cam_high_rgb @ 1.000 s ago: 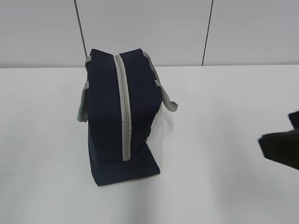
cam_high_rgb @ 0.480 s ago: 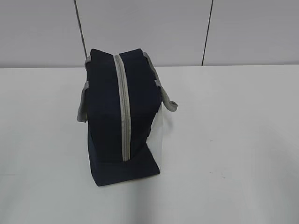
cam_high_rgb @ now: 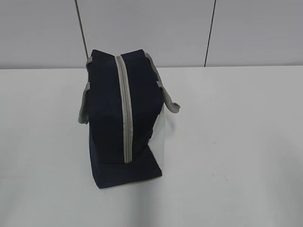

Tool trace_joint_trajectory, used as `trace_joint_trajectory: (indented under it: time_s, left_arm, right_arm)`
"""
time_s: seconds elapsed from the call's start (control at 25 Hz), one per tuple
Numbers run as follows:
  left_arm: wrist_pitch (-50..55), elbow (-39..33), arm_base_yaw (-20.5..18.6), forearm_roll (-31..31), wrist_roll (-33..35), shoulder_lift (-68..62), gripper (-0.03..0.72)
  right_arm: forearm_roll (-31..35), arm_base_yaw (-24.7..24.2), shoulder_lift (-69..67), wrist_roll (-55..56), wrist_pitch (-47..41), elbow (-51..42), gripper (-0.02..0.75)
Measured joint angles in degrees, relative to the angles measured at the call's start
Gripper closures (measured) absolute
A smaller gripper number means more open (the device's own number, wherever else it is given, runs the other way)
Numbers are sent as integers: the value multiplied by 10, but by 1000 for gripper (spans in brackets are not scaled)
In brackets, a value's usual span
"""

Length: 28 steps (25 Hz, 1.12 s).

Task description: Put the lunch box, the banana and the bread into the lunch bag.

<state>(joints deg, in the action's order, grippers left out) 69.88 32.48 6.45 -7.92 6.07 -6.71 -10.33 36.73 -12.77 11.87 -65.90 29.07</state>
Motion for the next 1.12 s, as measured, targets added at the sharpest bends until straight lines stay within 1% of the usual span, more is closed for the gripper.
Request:
trace_joint_trajectory:
  time_s: [0.24,0.48,1.12]
  left_arm:
    - [-22,-6,0,4,0,0,246]
    - [-61,-25,0,15,0,0,246]
    - [-64,-25,0,16,0,0,254]
  right_arm:
    - [-1,0,0,-46,4,0,227]
    - [-1,0,0,-51,4,0,227]
    - [-1,0,3,-51,4,0,227]
